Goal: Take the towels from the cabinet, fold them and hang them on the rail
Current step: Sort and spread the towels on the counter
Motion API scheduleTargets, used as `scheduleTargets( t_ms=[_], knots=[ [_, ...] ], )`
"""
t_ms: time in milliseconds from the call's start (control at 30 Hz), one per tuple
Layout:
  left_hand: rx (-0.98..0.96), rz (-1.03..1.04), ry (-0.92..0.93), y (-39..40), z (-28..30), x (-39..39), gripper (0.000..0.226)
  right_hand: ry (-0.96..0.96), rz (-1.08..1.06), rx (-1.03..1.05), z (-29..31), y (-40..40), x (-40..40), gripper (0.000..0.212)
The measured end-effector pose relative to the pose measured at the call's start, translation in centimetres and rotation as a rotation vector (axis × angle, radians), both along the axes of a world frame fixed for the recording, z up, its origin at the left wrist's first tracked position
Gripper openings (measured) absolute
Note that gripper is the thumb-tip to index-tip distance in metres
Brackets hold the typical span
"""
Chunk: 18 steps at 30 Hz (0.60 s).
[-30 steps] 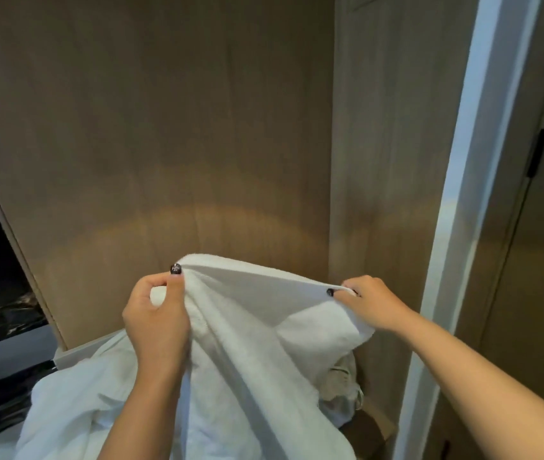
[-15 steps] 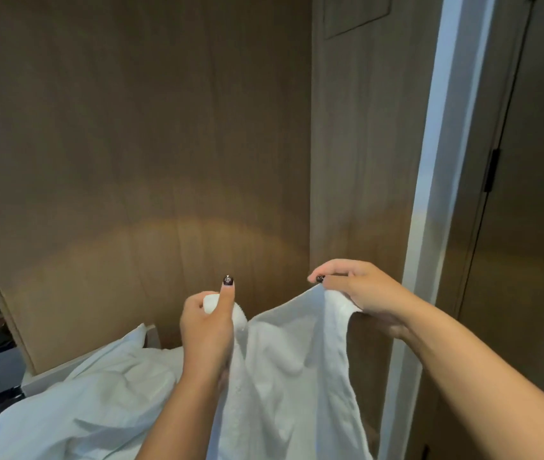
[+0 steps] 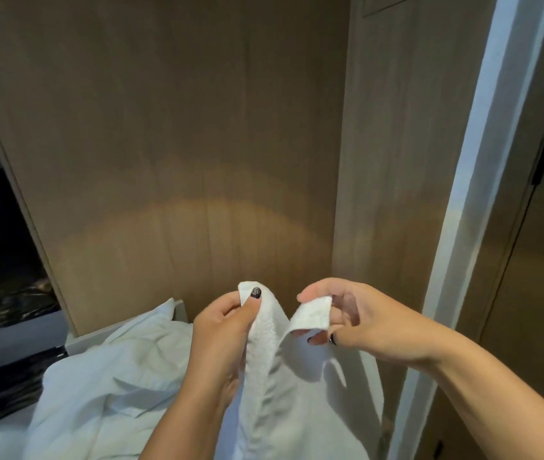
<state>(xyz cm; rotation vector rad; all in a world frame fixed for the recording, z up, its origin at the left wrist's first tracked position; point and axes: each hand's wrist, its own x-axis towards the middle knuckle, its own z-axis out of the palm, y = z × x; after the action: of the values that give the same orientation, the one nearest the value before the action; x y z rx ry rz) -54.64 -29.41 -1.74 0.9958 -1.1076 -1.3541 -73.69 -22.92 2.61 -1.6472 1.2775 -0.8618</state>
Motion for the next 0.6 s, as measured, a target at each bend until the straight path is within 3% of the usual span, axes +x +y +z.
scheduleTargets(
  t_ms=[100, 200, 300, 433, 600],
  knots=[
    [-0.08, 0.012, -0.041, 0.8, 0.3, 1.5, 0.016, 0.044, 0.007, -0.091, 0.1, -0.5, 1.8, 0.012],
    [-0.183, 0.034, -0.101, 1.7, 0.9, 2.9, 0.016, 0.029, 0.007, -0.172, 0.3, -1.2, 3.8, 0.027],
    [-0.239, 0.067, -0.144, 2.6, 1.5, 4.5, 0.012, 0.141, -0.007, -0.387, 0.1, -2.2, 5.7, 0.023],
    [-0.225, 0.122, -0.093, 3.4, 1.9, 6.6, 0.013, 0.123, -0.005, -0.547, -0.3, -3.6, 8.3, 0.018],
    [-0.243, 0.145, -0.083, 4.2, 2.0, 8.7, 0.02, 0.046, 0.07, -0.581, -0.7, -4.9, 10.9, 0.018]
  ],
)
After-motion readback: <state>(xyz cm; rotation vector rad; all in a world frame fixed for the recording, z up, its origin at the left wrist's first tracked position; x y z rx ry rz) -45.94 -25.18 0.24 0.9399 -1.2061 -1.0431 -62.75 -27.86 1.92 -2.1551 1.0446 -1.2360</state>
